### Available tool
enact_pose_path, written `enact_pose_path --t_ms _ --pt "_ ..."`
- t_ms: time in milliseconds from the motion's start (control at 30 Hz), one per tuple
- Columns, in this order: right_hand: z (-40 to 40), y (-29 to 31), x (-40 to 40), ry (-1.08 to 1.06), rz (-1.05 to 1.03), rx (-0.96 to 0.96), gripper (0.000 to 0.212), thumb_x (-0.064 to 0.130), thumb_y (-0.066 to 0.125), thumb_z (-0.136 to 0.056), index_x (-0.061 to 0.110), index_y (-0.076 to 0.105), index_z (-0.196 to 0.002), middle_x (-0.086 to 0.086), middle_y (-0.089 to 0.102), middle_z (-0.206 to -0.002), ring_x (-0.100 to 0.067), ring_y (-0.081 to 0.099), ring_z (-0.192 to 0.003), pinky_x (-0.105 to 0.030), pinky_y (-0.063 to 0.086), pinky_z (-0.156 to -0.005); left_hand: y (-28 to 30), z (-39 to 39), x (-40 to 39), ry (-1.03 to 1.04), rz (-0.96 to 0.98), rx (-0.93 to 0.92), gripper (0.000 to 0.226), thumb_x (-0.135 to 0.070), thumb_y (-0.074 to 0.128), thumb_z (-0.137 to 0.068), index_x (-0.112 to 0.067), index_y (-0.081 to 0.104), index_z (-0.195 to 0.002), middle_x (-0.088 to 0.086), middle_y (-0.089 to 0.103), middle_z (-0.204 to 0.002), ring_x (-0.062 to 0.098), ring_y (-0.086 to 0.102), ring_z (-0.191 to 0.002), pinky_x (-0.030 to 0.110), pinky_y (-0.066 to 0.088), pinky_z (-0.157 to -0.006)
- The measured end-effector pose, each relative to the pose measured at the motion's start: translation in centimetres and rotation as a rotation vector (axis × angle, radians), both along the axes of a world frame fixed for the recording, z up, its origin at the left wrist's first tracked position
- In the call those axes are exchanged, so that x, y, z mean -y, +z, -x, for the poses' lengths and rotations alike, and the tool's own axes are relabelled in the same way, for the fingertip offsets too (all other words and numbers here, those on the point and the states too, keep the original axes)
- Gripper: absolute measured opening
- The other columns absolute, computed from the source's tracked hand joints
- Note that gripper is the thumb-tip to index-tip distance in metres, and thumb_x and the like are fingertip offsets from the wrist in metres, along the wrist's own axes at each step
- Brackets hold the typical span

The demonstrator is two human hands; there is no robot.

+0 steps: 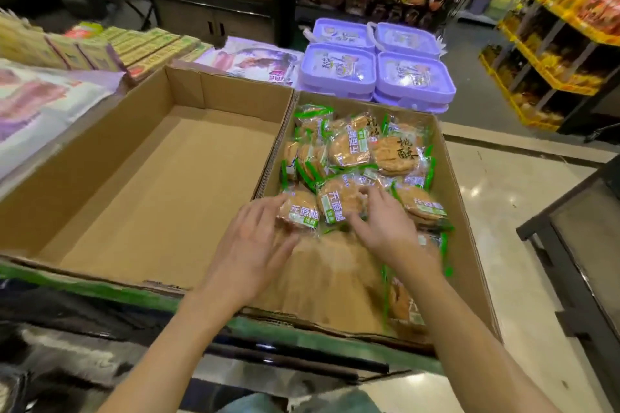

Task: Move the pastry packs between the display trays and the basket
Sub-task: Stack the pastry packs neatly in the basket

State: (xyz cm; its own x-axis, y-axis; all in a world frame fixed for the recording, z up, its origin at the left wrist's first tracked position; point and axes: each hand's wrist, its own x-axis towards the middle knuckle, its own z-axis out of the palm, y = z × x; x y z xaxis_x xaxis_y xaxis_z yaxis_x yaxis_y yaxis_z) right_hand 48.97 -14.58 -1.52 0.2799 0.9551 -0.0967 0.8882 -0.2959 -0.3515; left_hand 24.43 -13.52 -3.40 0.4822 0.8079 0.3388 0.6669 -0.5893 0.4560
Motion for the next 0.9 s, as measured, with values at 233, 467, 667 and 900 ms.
enact_pose_path --t_ms 233,467,667,900 --pt "-0.2 -3.4 -6.1 -0.107 0.074 0.004 0.084 0.055 0.073 -0.085 0.008 0.033 -0.142 -0.020 0.041 -0.144 -0.036 0.039 -0.137 -0.045 0.045 -0.102 -0.1 -0.2 -0.8 0.016 -0.007 0.090 0.056 -0.046 0.052 -0.097 -0.015 0.047 -0.143 -0.003 0.054 -0.132 0.013 0.050 -0.123 0.016 0.029 -0.110" --pt "-0.8 -4.1 -6.8 -0.169 -0.001 -0.065 0.079 0.050 0.089 -0.068 0.015 0.046 -0.125 -0.011 0.049 -0.128 -0.033 0.047 -0.122 -0.042 0.046 -0.090 0.0 -1.7 -4.4 -0.038 -0.044 0.169 0.039 -0.031 0.059 -0.096 -0.016 0.058 -0.132 -0.006 0.061 -0.123 0.013 0.058 -0.114 0.019 0.041 -0.101" --pt "-0.5 -2.6 -5.5 -0.158 -0.074 -0.155 0.060 0.036 0.082 -0.080 0.026 0.030 -0.109 0.000 0.058 -0.108 -0.033 0.062 -0.103 -0.040 0.046 -0.073 0.0 -5.0 -10.4 -0.206 0.154 -0.302 0.055 -0.044 0.059 -0.095 -0.024 0.047 -0.145 -0.006 0.057 -0.131 0.016 0.054 -0.124 0.035 0.047 -0.101" --pt "-2.3 1.4 -0.7 -0.357 -0.249 -0.488 0.060 0.035 0.087 -0.074 0.043 0.040 -0.111 0.013 0.062 -0.097 -0.021 0.062 -0.096 -0.044 0.051 -0.083 -2.2 -9.9 -16.7 -0.352 0.409 -0.819 0.079 -0.037 0.087 -0.072 -0.013 0.048 -0.136 0.007 0.052 -0.126 0.029 0.053 -0.121 0.044 0.049 -0.100"
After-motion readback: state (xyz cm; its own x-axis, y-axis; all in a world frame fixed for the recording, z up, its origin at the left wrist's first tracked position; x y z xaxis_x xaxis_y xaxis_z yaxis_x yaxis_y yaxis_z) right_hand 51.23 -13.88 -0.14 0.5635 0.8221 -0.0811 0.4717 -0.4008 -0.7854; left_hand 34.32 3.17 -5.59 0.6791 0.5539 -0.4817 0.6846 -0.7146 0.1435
